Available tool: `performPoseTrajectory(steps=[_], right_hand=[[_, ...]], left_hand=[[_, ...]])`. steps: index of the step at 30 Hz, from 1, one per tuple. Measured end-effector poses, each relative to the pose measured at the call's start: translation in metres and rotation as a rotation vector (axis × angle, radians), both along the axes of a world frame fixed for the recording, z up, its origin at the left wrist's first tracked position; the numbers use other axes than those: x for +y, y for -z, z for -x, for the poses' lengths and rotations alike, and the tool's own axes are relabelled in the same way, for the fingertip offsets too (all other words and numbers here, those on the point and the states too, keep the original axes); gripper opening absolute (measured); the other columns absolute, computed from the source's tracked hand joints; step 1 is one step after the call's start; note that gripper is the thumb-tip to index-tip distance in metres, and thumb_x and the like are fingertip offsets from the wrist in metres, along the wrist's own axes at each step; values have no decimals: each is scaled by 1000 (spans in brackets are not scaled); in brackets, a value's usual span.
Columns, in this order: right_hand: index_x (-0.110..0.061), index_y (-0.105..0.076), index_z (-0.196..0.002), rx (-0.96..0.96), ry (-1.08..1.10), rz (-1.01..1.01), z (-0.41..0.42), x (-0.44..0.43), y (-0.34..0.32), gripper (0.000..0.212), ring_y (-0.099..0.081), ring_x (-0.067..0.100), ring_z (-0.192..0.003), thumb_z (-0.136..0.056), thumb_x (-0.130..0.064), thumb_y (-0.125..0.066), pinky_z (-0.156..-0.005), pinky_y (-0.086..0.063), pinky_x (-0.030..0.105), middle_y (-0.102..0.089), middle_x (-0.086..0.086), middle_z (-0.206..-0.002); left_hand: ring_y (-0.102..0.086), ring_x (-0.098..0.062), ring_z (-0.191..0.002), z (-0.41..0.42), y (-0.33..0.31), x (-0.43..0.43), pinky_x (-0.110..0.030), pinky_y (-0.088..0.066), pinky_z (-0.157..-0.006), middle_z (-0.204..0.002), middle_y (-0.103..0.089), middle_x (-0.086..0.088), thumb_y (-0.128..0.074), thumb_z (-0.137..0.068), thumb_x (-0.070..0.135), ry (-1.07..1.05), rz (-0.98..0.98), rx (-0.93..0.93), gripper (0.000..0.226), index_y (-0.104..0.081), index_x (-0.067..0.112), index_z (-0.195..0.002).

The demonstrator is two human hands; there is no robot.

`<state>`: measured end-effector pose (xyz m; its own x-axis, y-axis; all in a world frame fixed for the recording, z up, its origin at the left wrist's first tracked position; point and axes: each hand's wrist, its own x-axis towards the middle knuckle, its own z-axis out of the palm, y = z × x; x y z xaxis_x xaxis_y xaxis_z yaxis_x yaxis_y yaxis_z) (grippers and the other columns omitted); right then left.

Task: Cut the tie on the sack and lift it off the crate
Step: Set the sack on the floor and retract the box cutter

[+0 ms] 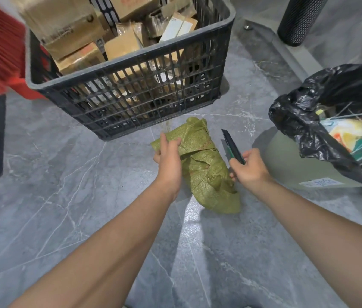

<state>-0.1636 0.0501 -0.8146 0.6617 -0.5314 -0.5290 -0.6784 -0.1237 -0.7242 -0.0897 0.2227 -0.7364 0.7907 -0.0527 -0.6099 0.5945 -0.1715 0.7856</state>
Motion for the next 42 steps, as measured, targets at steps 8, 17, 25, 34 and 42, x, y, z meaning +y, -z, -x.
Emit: performPoseTrajectory(steps=[8,17,25,34,42], right_hand=[[-13,-40,-123,-169,-1,-186,-26,13,-42,27,-59,20,-56,-101,-16,-56,-55,-52,36,-63,12,-82],[-21,-52,-95,-277,58,-312,-33,37,-158,16,-58,18,-60,-108,-15,-45,-58,-52,34,-59,7,-83],[-17,-55,-98,-292,62,-402,-17,67,-348,15,-60,13,-59,-108,-12,-45,-54,-54,30,-62,7,-87],[-4,-52,-117,-345,21,-446,-24,81,-597,27,-58,21,-70,-98,10,-38,-52,-50,27,-58,13,-108],[-19,-53,-119,-400,1,-395,-18,80,-779,46,-60,26,-85,-88,14,-44,-73,-54,39,-56,17,-126]], left_hand=[[-14,-22,-158,-23,-31,-3,-54,-15,-122,-173,-9,3,-44,-103,42,34,12,-52,66,-17,47,-163],[0,-22,-161,-24,-132,14,-59,-6,-125,-174,-3,8,-46,-95,54,108,40,-5,74,-14,51,-161],[-12,-23,-160,-19,-323,22,-50,-14,-125,-175,-8,5,-46,-105,47,51,83,24,61,-23,49,-161],[-26,-16,-156,-23,-545,32,-50,-15,-127,-169,-29,12,-55,-80,67,131,189,-103,87,-24,50,-160],[-16,-20,-159,-25,-717,37,-49,-13,-128,-173,-18,2,-49,-98,54,130,268,-186,70,-23,43,-162]])
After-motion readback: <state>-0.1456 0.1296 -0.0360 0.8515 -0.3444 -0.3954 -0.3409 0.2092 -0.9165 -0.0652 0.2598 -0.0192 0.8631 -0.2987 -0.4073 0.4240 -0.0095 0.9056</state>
